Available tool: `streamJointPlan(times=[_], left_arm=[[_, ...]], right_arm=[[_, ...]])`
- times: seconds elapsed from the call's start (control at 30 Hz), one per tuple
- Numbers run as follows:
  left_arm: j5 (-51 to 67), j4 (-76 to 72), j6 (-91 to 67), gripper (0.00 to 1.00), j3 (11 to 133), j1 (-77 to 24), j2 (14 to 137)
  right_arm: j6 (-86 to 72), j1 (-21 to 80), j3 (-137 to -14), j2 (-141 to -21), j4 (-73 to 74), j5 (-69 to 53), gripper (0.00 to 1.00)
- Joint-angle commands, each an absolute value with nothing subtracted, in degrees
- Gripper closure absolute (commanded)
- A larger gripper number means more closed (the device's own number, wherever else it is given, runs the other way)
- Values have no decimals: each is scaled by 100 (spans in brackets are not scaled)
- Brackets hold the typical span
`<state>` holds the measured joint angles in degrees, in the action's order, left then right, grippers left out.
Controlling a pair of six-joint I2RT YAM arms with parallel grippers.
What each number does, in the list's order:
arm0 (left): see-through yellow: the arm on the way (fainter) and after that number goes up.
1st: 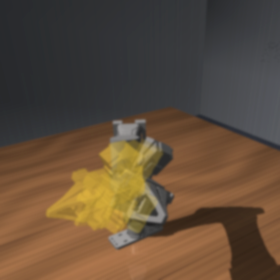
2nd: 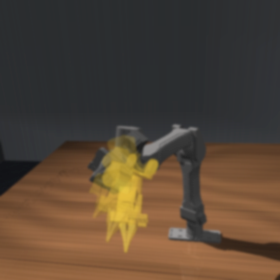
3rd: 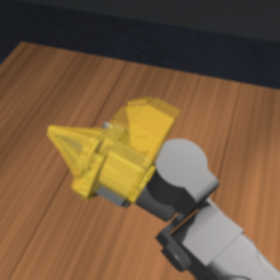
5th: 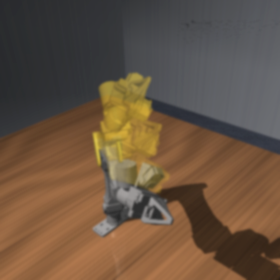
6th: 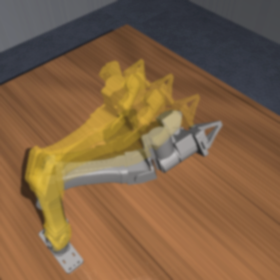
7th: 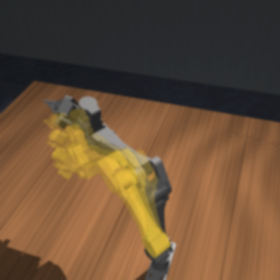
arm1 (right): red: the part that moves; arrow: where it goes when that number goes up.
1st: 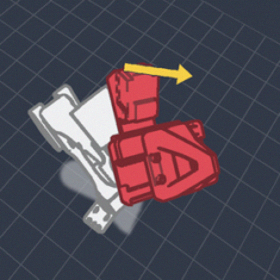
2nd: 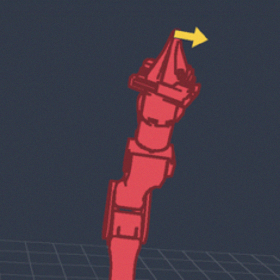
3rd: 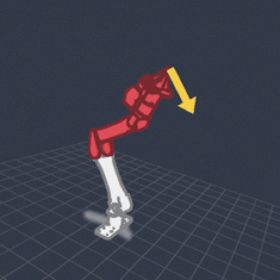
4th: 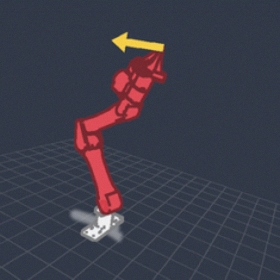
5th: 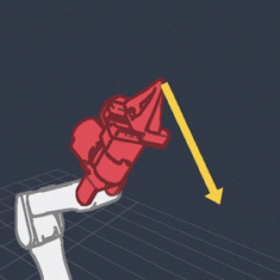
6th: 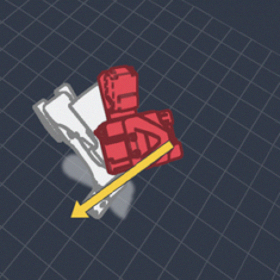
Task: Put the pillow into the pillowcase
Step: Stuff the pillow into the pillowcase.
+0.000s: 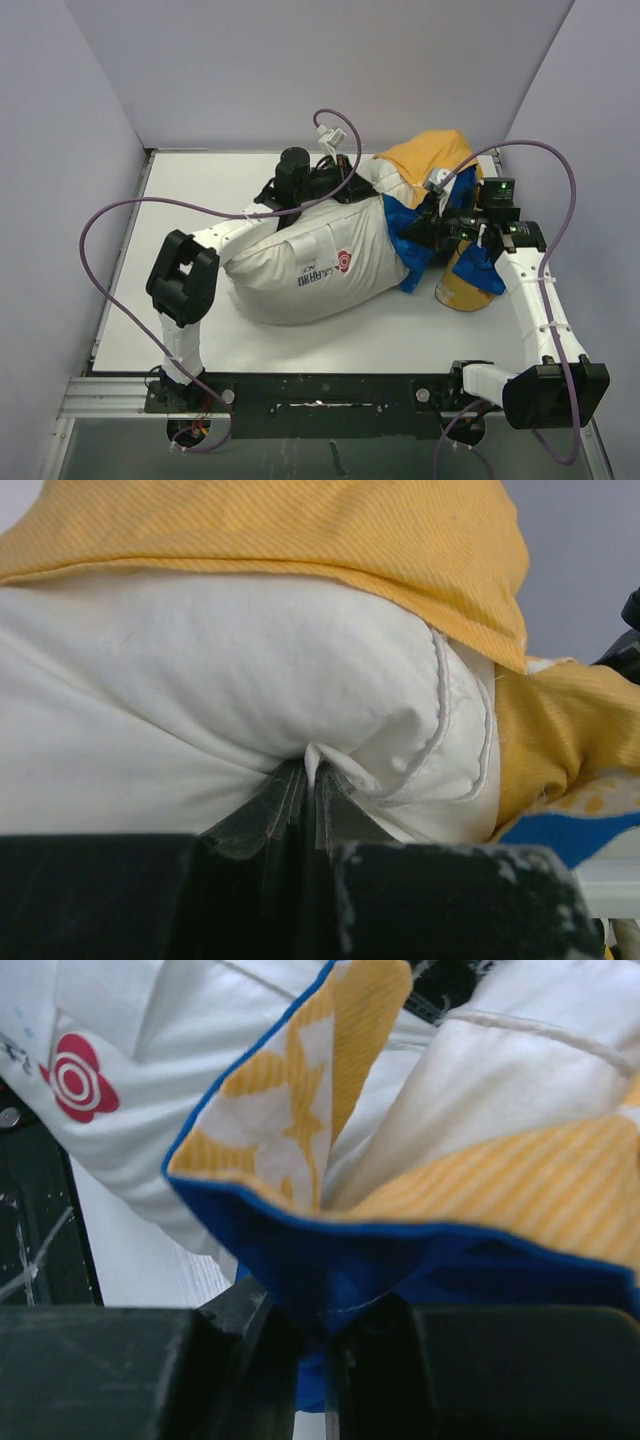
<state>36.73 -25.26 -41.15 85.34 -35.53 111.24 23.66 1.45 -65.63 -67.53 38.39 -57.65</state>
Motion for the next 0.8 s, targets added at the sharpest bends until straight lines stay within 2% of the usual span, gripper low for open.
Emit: streamJointPlan(times=[0.0, 0.17, 0.33, 0.4, 0.5, 0.57, 0.7, 0.73, 0.77], left_arm=[[3073, -1951, -3714, 100, 8624, -3690, 11707], [3117, -1749, -3548, 100, 8834, -3858, 11859], [2973, -1382, -3418, 100, 9216, -3898, 12022], [2855, -1358, -3419, 100, 9285, -3899, 12064], [2837, -1592, -3491, 100, 9325, -3925, 12136], [2952, -1846, -3587, 100, 9330, -3955, 12209], [3276, -2320, -3717, 100, 9135, -3870, 12113], [3296, -2402, -3725, 98, 9031, -3784, 11991], [3285, -2497, -3749, 89, 8917, -3681, 11845]], right_arm=[[3226, 351, -6645, -6676, 4676, -7121, 86], [3324, 556, -7111, -7426, 5087, -6811, 96], [5545, 1884, -8632, -8047, 7511, -7286, 99], [5771, 2029, -8939, -8152, 7846, -7307, 99], [3829, 1930, -8165, -8053, 6149, -6247, 99], [2810, 1494, -7633, -8132, 4970, -5442, 98], [2238, 57, -7764, -8884, 4622, -6209, 96], [2250, -155, -7900, -9049, 4680, -6382, 95], [2310, -291, -8029, -9184, 4763, -6446, 95]])
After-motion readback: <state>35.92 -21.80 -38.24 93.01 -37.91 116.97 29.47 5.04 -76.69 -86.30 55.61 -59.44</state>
